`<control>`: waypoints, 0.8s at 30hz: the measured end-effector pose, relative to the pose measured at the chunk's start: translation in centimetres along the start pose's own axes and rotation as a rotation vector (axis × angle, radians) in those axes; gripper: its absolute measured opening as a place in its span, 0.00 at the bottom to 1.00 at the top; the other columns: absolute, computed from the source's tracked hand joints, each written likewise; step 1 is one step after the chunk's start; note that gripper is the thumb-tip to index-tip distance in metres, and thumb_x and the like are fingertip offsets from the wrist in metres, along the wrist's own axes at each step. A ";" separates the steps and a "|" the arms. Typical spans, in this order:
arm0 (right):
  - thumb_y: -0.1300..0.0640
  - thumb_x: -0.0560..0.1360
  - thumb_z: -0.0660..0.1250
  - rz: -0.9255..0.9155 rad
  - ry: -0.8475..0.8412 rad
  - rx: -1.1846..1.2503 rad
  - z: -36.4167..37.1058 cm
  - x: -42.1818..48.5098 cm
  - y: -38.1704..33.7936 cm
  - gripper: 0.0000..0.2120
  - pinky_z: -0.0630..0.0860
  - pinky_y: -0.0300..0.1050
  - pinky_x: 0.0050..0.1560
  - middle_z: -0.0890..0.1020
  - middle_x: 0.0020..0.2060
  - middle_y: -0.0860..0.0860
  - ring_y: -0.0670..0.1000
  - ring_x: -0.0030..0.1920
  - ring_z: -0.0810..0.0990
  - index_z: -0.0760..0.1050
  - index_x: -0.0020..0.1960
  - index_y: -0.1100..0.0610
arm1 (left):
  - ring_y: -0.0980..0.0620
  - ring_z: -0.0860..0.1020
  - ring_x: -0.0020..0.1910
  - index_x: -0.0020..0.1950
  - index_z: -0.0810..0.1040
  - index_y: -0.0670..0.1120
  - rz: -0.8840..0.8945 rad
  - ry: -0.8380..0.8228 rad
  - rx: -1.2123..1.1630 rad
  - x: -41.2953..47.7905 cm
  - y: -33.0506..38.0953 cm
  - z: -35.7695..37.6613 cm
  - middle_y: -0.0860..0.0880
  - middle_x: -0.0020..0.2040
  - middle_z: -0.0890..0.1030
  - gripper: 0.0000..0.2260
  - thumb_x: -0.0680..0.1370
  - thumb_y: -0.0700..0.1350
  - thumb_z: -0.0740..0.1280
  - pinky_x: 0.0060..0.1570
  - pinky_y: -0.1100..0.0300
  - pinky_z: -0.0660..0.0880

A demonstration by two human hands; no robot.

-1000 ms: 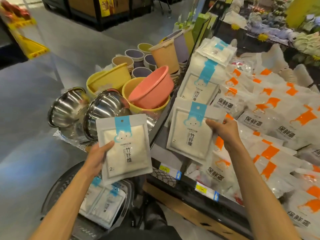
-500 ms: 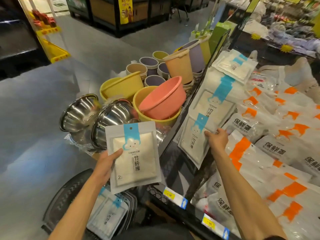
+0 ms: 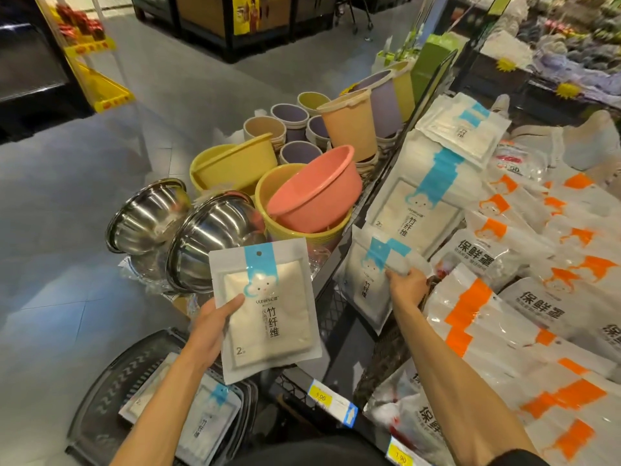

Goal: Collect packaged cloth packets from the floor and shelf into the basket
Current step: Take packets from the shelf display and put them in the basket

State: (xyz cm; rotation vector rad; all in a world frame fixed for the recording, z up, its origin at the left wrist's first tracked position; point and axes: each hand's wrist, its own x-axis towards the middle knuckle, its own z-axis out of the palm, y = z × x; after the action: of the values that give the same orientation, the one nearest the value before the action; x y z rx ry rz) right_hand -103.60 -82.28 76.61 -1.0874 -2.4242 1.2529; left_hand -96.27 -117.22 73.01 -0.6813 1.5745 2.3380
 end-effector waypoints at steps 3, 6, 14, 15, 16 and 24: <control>0.61 0.75 0.70 -0.088 -0.025 -0.131 -0.4 0.2 -0.3 0.08 0.71 0.47 0.41 0.82 0.43 0.63 0.61 0.45 0.80 0.80 0.46 0.68 | 0.40 0.83 0.56 0.63 0.79 0.43 -0.012 0.000 -0.008 0.0 -0.5 0.2 0.40 0.57 0.84 0.12 0.80 0.38 0.67 0.59 0.43 0.78; 0.59 0.74 0.69 -0.202 -0.074 -0.290 -0.8 1.1 -0.5 0.05 0.71 0.46 0.40 0.79 0.39 0.56 0.59 0.42 0.79 0.78 0.44 0.62 | 0.40 0.83 0.55 0.63 0.79 0.43 -0.024 0.007 -0.012 0.2 -1.1 0.3 0.40 0.57 0.84 0.12 0.80 0.39 0.68 0.58 0.43 0.78; 0.61 0.69 0.73 -0.292 -0.268 -0.716 -2.7 4.0 -2.0 0.04 0.72 0.44 0.39 0.80 0.36 0.53 0.56 0.39 0.79 0.80 0.43 0.59 | 0.44 0.85 0.52 0.63 0.79 0.43 -0.022 0.004 -0.022 -0.2 -0.9 0.9 0.42 0.55 0.85 0.12 0.80 0.39 0.67 0.50 0.49 0.83; 0.60 0.69 0.73 -0.288 -0.286 -0.744 -2.6 4.3 -2.3 0.04 0.72 0.44 0.39 0.81 0.37 0.54 0.56 0.40 0.80 0.80 0.43 0.59 | 0.43 0.84 0.53 0.64 0.79 0.43 -0.021 0.003 -0.019 -0.3 -0.7 1.0 0.42 0.55 0.85 0.12 0.80 0.39 0.67 0.52 0.47 0.81; 0.60 0.69 0.73 -0.284 -0.302 -0.764 -2.5 4.5 -2.6 0.05 0.73 0.45 0.40 0.81 0.38 0.54 0.56 0.40 0.81 0.80 0.43 0.58 | 0.43 0.84 0.54 0.64 0.79 0.44 -0.020 0.001 -0.018 -0.3 -0.6 1.1 0.42 0.55 0.85 0.12 0.80 0.39 0.67 0.54 0.46 0.80; 0.56 0.69 0.75 -0.270 -0.445 -0.910 -1.3 5.8 -4.3 0.11 0.78 0.46 0.40 0.82 0.42 0.53 0.54 0.43 0.81 0.77 0.47 0.58 | 0.41 0.83 0.57 0.66 0.77 0.43 -0.017 0.010 -0.020 -0.4 -0.5 1.4 0.41 0.57 0.85 0.15 0.79 0.40 0.68 0.59 0.43 0.78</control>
State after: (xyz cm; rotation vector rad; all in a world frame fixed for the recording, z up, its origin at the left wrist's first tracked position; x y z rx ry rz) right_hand -109.28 -79.03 79.93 -0.6000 -3.4654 0.2719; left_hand -96.04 -115.69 73.29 -0.7088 1.5449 2.3447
